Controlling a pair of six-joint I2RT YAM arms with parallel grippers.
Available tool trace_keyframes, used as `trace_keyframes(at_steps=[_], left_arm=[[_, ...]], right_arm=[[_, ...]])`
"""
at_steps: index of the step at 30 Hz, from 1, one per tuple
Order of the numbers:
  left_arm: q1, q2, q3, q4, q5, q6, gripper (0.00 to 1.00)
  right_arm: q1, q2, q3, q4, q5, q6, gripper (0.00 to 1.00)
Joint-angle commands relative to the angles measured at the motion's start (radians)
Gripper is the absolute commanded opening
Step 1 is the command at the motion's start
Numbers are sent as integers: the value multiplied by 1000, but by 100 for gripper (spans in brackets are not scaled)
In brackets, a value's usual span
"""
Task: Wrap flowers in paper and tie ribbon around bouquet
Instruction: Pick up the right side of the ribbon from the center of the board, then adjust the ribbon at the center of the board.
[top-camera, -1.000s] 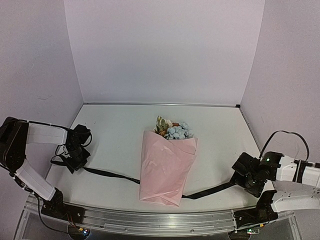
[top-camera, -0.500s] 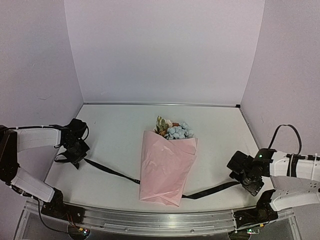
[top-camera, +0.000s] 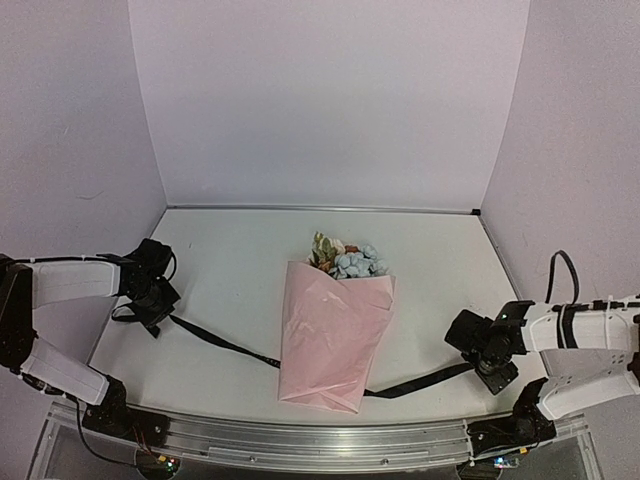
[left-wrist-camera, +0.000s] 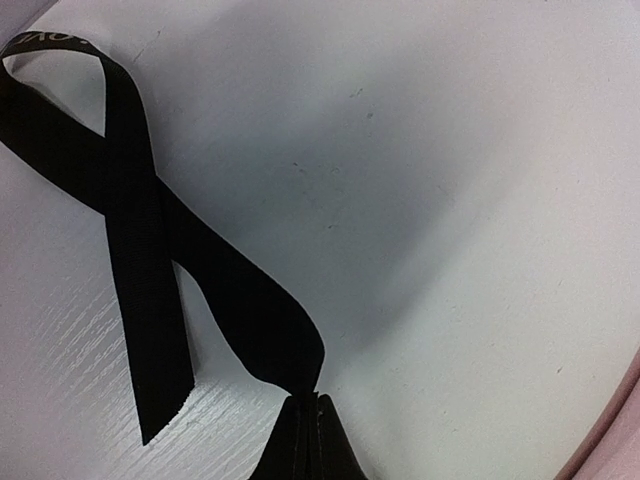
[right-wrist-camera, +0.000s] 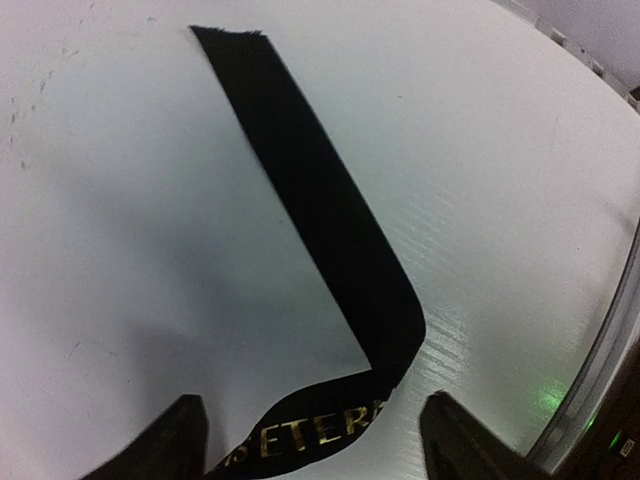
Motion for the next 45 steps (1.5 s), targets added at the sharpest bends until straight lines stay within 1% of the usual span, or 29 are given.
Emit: trace_keyframes(at_steps=[1,4,11,16,22,24,27,31,36,45], left_arm=[[3,-10,6,31,-9,15,0],[2,-10,6,34,-8,16,0],[2,-8,10,45,-2,29,0],[3,-11,8,85,17,53,0],[3,13,17,176,72,95,0],[2,21,20,207,90,100,0],[-3,34,18,244,115,97,0],[-20,51,20,248,106,83,0],[-19,56,34,221,64,70,0],[-19,58,58,228,51,79,0]], right_arm=[[-7,14,-21,-5,61,46,63],[-19,36,-18,1,57,25,49],[-93,77,-9,51,-14,-75,1],[-150,78,25,53,-37,-186,0],[-298,85,118,52,-103,-407,0],[-341,89,153,51,-104,-465,0],[-421,111,204,49,-148,-523,0],[-503,157,273,49,-196,-579,0],[-572,199,330,48,-241,-604,0],[-637,203,405,16,-248,-655,0]])
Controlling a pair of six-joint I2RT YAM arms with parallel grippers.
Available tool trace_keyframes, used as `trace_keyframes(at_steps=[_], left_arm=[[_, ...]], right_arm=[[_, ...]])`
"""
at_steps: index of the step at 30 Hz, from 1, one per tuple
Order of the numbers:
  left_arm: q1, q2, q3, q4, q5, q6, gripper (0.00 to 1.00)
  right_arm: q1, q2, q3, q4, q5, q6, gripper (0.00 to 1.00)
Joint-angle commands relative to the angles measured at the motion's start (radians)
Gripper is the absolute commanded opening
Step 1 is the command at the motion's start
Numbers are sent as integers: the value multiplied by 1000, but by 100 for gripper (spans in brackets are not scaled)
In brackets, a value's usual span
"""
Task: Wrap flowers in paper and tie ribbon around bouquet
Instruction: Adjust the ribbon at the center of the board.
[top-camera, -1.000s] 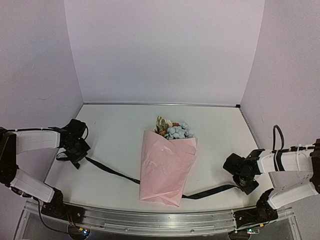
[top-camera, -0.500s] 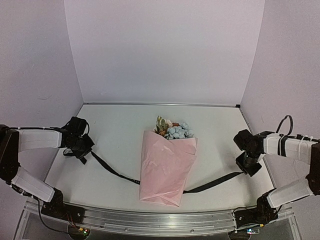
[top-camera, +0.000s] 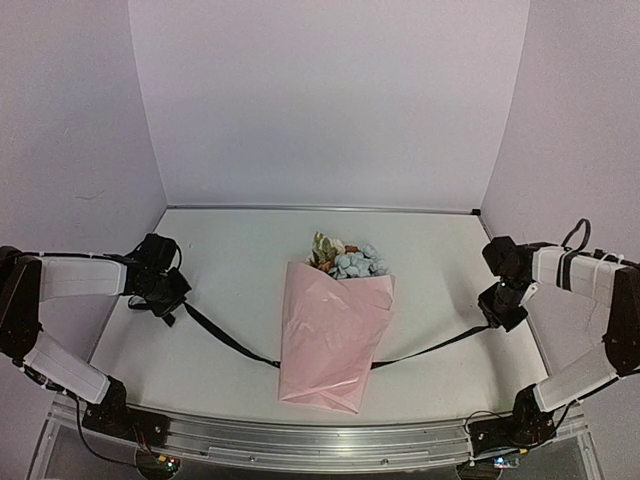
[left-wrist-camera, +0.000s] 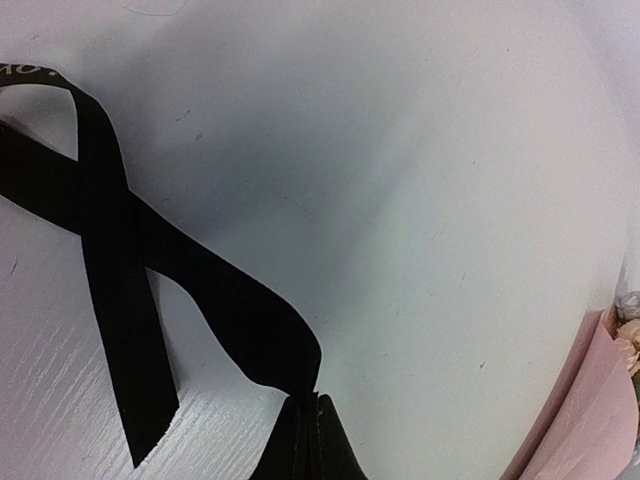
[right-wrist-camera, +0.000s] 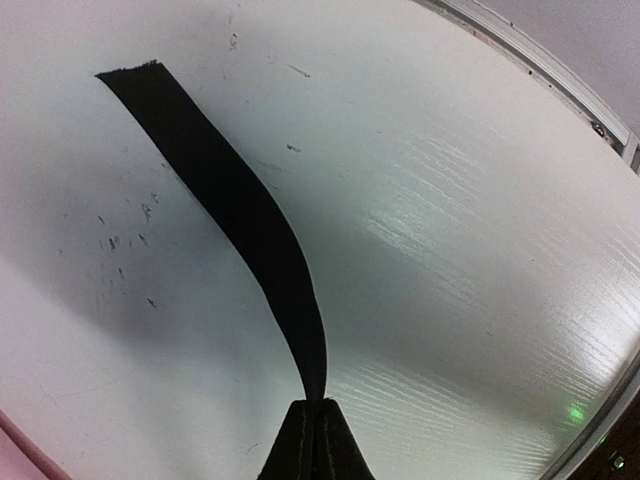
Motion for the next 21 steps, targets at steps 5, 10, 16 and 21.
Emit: trace_keyframes(at_steps=[5,10,16,21], left_arm=[[0,21,89,18,-37,5,0],[1,55,122,16,-43,-3,0],[1,85,135,57,-21,-4,0],[1,108,137,74,-3,-9,0]], right_arm=[[-57,5,94,-55,0,-57,0],[-75,18,124,-62,-5,-76,0],[-99,37,170,-70,-7,-103,0],[-114,80,241,-88,-28,-131,0]])
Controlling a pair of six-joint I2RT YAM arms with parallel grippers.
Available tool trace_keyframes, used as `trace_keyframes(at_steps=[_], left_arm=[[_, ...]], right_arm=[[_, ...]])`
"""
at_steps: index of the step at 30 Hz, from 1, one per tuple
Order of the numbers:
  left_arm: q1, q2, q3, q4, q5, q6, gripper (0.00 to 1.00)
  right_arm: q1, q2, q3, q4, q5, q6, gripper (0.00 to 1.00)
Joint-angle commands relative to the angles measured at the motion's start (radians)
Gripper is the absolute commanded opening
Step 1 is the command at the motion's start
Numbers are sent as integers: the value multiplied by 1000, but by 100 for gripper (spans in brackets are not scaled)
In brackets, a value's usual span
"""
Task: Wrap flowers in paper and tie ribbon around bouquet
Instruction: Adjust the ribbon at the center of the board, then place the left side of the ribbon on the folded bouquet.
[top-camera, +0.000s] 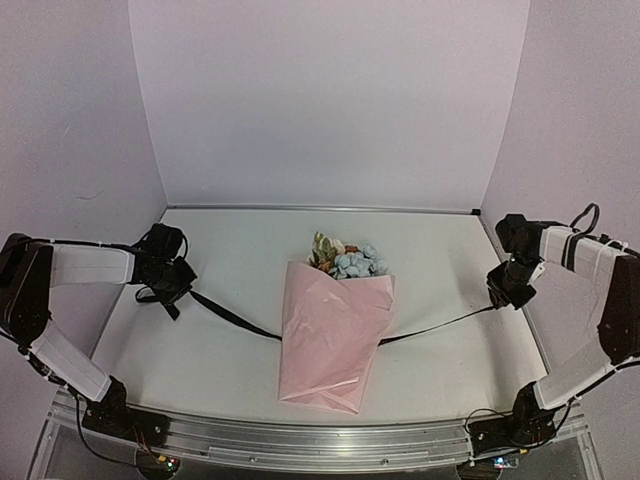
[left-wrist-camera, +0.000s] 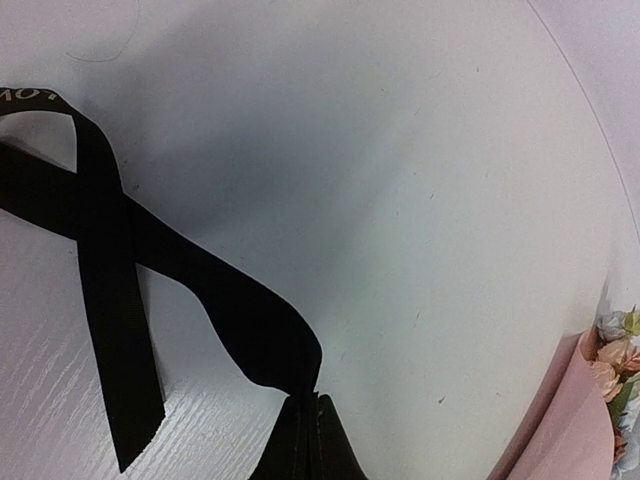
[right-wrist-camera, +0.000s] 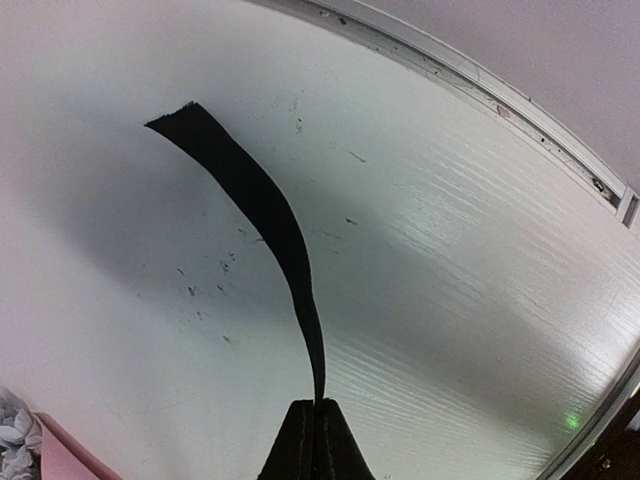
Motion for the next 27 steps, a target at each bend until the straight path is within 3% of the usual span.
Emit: trace_keyframes(at_steps=[1,14,21,27], left_arm=[[1,23,47,44,-1,-5,0],[-11,39,48,110,58,5,0],[-24,9,59,138,52,51,0],[-248,6,181,219,-3,313,0]], right_arm=[[-13,36,91,-32,-6,-39,0],[-48,58,209,-87,-7,-72,0],[-49,50,192,-101,-90,-63,0],[-36,62,160,-101,-186,-61,0]])
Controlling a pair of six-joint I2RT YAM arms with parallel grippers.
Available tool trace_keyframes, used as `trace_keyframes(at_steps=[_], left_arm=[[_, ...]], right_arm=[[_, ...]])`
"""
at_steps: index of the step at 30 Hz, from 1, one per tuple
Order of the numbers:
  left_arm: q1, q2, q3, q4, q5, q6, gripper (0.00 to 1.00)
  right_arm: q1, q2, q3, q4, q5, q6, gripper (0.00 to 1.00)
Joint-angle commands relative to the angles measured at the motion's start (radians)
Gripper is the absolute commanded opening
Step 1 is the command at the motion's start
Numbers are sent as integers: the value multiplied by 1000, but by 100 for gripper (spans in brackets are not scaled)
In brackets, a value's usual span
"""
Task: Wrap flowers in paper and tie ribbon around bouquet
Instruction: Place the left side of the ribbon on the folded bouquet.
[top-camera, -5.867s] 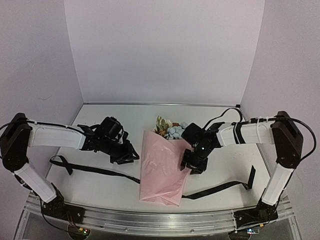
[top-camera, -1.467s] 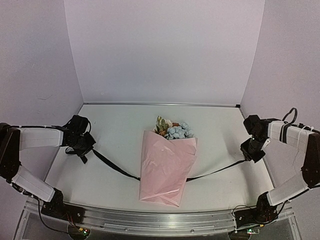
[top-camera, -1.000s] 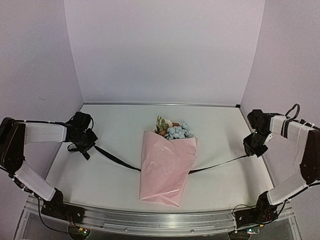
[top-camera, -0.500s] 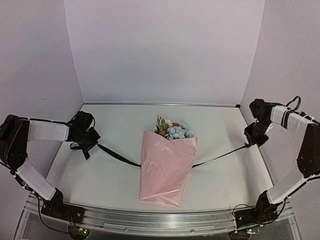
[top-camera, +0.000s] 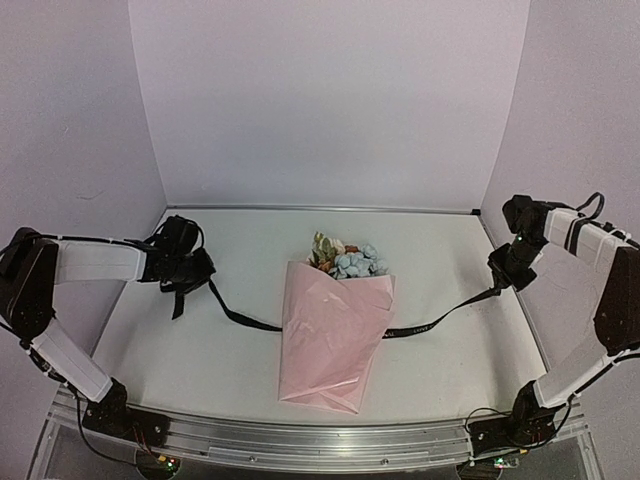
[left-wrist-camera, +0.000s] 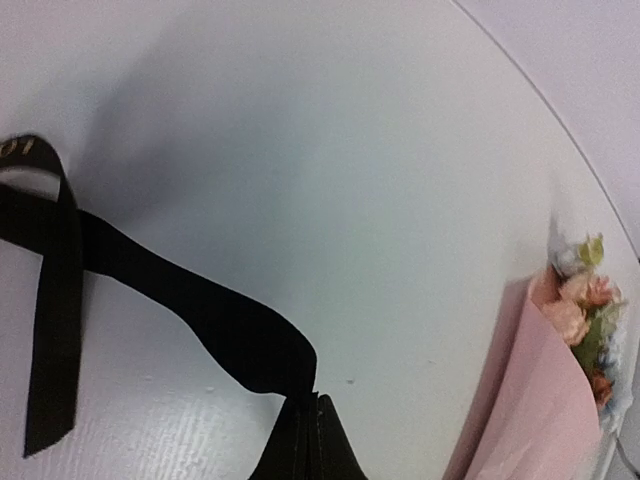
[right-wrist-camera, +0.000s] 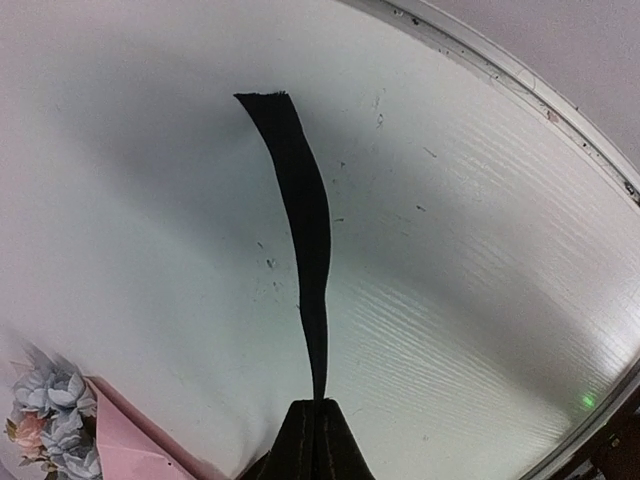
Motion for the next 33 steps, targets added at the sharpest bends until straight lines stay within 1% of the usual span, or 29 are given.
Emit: trace_keyframes(at_steps=[1,3,4,6,8,12,14,15,16,18,19,20,25,27,29,31,33], left_arm=[[-203,-19,156,148,-22,265,0],[-314,5,207,198,-18,400,0],[-401,29,242,219,-22,504,0],[-598,93,306,239,-81,707,0],[-733,181,377,203,-114,835,0],[-874,392,522,24,-70,962,0],[-915,479,572,-45,-76,994,0],[-925,502,586,-57,-78,999,1],[-929,513,595,-62,-76,996,5],[-928,511,595,-42,-84,982,17],[-926,504,596,-29,-93,973,27],[-919,497,600,-20,-90,957,34],[-845,425,606,21,-19,810,53],[-814,384,600,33,2,757,58],[-779,348,594,25,-11,689,62],[-733,324,592,-20,-55,612,63],[-680,310,593,-86,-103,537,61]], right_arm=[[16,4,-27,-22,-69,-1,0],[28,4,-40,-21,-75,-4,0],[37,6,-44,-21,-78,-7,0],[53,6,-53,-21,-82,-15,0],[65,7,-61,-23,-84,-22,0],[85,17,-65,-27,-100,-34,0],[99,22,-58,-34,-100,-42,0],[104,25,-54,-37,-99,-45,0],[107,27,-50,-40,-100,-47,0],[114,34,-39,-47,-100,-53,0],[117,36,-33,-50,-102,-56,0],[120,39,-28,-53,-103,-59,0],[132,49,-2,-69,-109,-80,0],[135,53,10,-74,-114,-94,0],[144,54,27,-81,-119,-119,0],[156,51,50,-97,-109,-151,0],[166,45,67,-115,-95,-177,0]])
